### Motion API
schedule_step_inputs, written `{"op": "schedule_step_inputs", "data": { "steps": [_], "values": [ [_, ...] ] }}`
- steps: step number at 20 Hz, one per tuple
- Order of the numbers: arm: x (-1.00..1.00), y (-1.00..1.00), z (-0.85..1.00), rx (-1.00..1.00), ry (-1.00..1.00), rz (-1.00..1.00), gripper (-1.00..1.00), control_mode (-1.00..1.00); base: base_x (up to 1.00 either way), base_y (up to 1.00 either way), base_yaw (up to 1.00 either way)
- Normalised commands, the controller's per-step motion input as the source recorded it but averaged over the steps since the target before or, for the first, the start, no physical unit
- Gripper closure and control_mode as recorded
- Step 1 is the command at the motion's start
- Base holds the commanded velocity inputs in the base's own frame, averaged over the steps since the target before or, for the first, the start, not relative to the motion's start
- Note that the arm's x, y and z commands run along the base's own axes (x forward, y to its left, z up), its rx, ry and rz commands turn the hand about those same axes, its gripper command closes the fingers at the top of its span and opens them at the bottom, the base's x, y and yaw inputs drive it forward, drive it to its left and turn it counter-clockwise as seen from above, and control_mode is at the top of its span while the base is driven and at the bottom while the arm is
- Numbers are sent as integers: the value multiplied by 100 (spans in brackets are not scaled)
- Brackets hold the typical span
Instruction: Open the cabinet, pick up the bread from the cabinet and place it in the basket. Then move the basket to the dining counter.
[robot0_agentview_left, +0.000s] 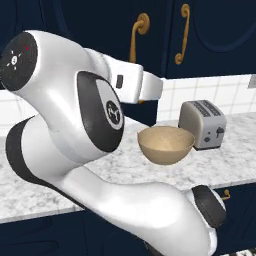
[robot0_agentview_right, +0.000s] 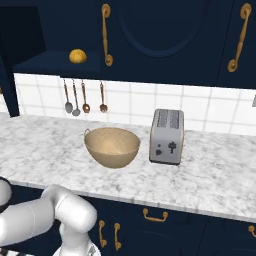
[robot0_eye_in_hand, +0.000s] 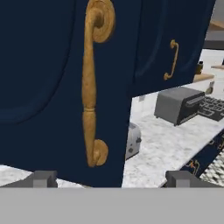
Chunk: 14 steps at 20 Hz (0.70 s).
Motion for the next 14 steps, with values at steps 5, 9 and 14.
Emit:
{"op": "schedule_step_inputs", "data": {
  "steps": [5,9,14],
  "values": [
    [-88,-100,-54,33,-11,45,-100,-100,0,0,0],
    [-53,-100,-46,36,0,46,-100,-100,0,0,0],
    [5,-93,-42,80,7,32,-100,-100,0,0,0]
  ]
}}
